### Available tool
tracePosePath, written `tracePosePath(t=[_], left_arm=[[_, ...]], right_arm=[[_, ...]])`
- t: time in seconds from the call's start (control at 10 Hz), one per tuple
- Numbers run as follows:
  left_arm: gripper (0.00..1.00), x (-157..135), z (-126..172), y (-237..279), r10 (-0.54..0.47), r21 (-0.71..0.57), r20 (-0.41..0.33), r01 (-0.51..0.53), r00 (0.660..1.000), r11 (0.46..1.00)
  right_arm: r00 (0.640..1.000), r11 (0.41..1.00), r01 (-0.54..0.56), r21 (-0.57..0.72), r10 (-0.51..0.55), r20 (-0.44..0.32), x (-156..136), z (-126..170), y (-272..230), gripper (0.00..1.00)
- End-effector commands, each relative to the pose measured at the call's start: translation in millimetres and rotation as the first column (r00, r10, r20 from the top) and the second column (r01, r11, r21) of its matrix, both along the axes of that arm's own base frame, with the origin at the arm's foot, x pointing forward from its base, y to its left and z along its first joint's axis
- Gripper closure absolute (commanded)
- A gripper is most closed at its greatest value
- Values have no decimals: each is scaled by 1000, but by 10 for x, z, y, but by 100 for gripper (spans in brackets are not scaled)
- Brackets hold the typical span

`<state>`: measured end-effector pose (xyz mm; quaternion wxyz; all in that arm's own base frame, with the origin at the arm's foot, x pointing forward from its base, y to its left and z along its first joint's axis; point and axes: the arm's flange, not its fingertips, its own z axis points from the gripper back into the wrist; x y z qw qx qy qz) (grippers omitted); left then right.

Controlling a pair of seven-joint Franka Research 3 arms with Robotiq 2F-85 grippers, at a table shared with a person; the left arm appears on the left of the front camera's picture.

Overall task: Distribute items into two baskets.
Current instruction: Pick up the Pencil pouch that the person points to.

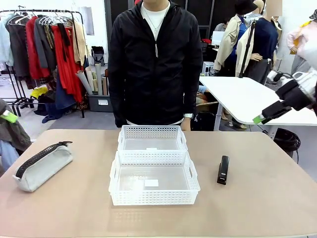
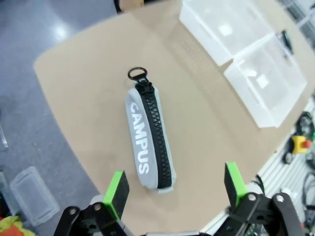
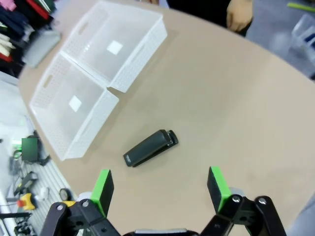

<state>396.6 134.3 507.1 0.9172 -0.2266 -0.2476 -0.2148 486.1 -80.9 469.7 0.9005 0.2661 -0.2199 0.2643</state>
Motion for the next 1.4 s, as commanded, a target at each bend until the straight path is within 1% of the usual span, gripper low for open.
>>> tracePosePath(t=[0.0, 0.1, 0.3, 0.7, 0.8, 0.9, 1.3], left_arm=[[0, -25, 34, 204, 61, -84, 81, -54, 995, 995], [0, -78, 74, 298, 87, -102, 95, -77, 992, 992], [0, -160, 122, 375, 120, -116, 121, -106, 985, 988], [0, -191, 220, 384, 139, -125, 167, -119, 976, 985], [0, -184, 244, 369, 135, -161, 160, -109, 978, 981], [0, -181, 239, 407, 140, -114, 124, -126, 982, 986], [0, -181, 239, 407, 140, -114, 124, -126, 982, 986]], right_arm=[[999, 995, -8, 100, 4, 42, -100, 143, -162, 0], [999, 991, 0, 133, -7, 49, -181, 193, -246, 0], [996, 987, 31, 155, -42, 73, -350, 303, -408, 0], [994, 985, 41, 169, -57, 93, -522, 353, -476, 0], [994, 986, 35, 161, -51, 97, -527, 362, -458, 0], [996, 988, 65, 141, -73, 52, -459, 396, -491, 0], [996, 988, 65, 141, -73, 52, -459, 396, -491, 0]])
